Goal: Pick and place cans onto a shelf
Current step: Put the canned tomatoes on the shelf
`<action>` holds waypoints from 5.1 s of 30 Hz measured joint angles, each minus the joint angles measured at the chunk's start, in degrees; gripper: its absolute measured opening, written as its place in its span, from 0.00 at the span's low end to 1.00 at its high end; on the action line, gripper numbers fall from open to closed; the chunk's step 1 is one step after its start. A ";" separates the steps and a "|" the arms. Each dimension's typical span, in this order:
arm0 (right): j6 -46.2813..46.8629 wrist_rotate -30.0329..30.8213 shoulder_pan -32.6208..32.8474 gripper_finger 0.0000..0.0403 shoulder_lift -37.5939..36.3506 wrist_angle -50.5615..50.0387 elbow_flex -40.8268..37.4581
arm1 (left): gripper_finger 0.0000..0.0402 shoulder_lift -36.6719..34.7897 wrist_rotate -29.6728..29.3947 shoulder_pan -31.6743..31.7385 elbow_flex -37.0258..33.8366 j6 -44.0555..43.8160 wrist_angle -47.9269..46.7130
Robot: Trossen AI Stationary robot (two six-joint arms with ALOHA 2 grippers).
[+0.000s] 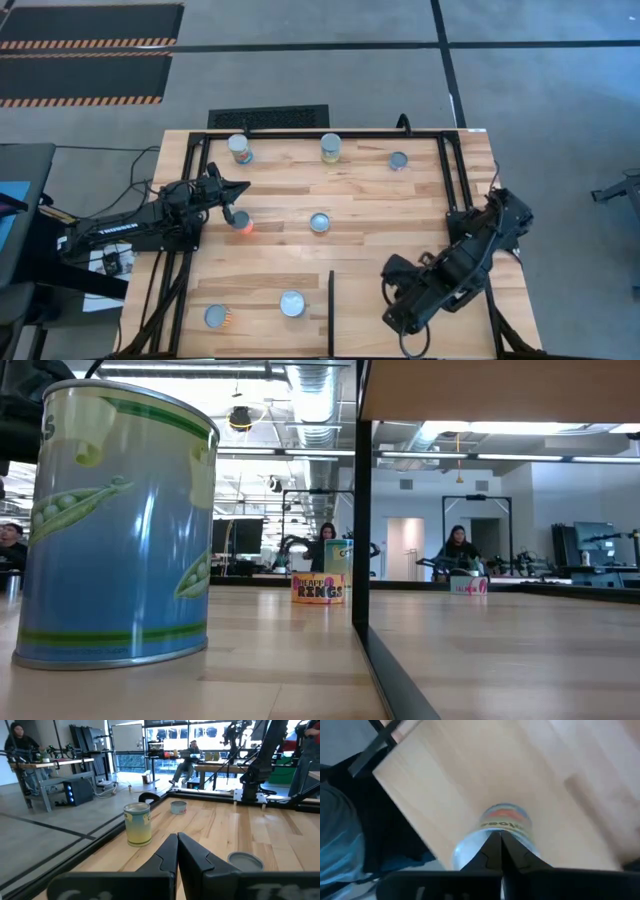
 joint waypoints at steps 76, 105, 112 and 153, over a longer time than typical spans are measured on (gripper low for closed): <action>-3.07 -23.75 -3.78 0.03 13.22 16.79 0.00 | 0.00 -0.01 0.04 -0.01 -0.01 -0.66 0.31; -10.82 -27.26 0.01 0.02 13.03 4.14 0.50 | 0.00 0.01 0.02 -0.02 -0.02 -1.05 1.07; -12.51 -28.18 1.05 0.02 13.03 0.03 0.50 | 0.00 0.00 0.02 -0.02 -0.02 -1.07 1.12; 5.36 -39.81 4.24 0.02 13.03 2.33 0.48 | 0.00 -0.01 0.14 -0.02 -0.02 -1.64 1.22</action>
